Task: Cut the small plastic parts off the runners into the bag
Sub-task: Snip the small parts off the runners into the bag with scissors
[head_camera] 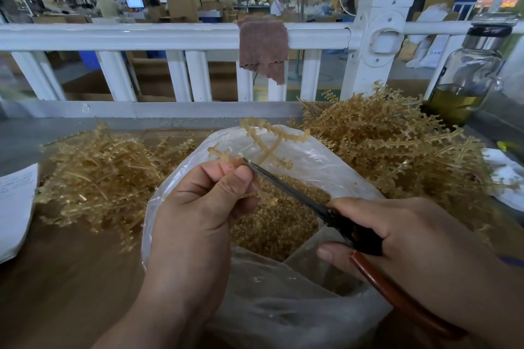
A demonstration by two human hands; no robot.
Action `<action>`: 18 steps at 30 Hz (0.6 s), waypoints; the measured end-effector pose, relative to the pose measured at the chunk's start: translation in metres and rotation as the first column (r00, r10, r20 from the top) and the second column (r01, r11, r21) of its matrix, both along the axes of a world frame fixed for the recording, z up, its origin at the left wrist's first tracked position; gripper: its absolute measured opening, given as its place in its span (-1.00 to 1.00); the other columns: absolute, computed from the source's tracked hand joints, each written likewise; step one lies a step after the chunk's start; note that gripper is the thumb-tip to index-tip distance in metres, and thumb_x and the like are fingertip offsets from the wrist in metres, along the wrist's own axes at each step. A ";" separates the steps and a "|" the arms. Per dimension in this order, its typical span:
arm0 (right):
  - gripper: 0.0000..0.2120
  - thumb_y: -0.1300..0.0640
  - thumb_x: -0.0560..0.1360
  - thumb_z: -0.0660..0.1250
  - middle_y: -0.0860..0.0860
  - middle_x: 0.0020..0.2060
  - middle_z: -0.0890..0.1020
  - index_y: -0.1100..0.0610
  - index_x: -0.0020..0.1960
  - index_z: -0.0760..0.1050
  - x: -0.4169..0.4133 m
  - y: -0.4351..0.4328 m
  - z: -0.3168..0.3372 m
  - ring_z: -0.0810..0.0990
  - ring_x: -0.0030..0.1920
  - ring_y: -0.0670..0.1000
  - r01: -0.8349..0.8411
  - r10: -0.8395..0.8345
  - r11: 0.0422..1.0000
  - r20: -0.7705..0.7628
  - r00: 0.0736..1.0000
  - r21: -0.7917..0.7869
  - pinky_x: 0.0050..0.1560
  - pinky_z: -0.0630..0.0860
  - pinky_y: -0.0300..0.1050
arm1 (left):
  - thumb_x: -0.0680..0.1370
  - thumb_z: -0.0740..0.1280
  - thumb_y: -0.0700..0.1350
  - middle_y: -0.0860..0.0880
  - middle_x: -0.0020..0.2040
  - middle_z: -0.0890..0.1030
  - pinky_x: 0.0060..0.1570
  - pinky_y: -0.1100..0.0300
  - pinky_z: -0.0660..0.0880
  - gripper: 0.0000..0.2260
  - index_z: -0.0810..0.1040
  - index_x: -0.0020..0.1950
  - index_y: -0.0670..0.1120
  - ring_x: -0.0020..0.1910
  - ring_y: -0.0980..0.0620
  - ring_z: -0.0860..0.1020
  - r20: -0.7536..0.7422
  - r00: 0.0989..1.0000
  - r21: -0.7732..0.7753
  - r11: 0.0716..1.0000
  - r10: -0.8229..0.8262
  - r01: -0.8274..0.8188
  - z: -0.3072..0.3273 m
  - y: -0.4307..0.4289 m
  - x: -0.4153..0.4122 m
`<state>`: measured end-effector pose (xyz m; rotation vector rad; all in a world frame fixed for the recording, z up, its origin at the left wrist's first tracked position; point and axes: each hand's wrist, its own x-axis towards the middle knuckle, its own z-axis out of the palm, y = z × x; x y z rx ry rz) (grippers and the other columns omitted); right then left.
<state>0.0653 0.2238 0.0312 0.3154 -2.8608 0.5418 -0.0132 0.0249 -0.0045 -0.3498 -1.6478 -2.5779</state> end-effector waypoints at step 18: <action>-0.50 -0.46 0.39 0.12 -0.13 -0.42 0.54 -0.08 -0.09 0.55 0.000 0.001 -0.001 0.53 -0.38 -0.14 0.003 -0.002 1.000 -0.014 1.000 0.018 -0.42 0.44 -0.16 | 0.30 0.48 0.03 -0.02 -0.24 0.61 -0.22 0.27 0.56 -0.87 0.62 -0.34 0.00 -0.20 0.08 0.60 0.008 1.000 -0.015 1.000 0.021 -0.021 0.001 0.002 0.001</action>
